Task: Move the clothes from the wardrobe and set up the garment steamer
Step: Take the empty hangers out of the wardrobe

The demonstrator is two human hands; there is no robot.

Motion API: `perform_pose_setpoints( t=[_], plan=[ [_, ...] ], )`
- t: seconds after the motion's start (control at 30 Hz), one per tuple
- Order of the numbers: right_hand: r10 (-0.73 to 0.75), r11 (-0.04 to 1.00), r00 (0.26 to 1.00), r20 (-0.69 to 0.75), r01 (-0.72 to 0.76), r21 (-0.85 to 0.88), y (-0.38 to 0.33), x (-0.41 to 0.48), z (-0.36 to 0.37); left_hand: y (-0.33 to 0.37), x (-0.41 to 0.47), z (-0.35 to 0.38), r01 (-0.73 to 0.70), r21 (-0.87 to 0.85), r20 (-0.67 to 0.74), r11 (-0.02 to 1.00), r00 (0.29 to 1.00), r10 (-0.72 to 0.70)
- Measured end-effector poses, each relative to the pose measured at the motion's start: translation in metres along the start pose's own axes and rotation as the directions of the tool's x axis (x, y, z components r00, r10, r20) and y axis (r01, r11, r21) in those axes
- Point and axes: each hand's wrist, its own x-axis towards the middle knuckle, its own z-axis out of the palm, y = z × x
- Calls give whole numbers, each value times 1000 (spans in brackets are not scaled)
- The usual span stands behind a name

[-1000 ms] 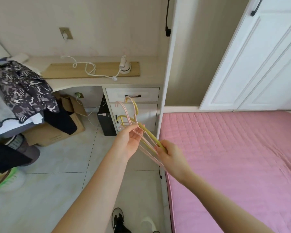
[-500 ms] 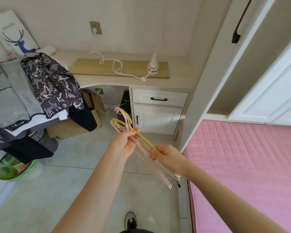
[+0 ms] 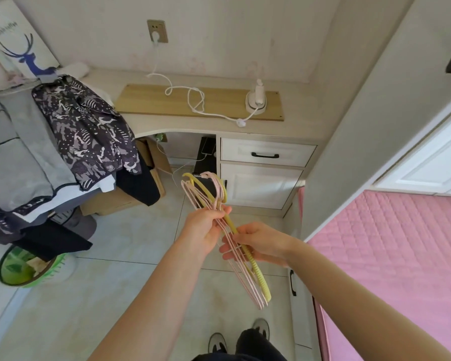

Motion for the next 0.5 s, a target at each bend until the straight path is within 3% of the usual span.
perform_pose_setpoints(
  t=[0.23, 0.5],
  plan=[
    [1, 979, 995, 96, -20, 202, -17, 33, -41, 25, 46, 28, 22, 48, 64, 999, 998, -25],
    [-43, 964, 997, 63, 25, 266, -60, 60, -123, 65, 108, 97, -9, 220, 160, 976, 987, -27]
  ],
)
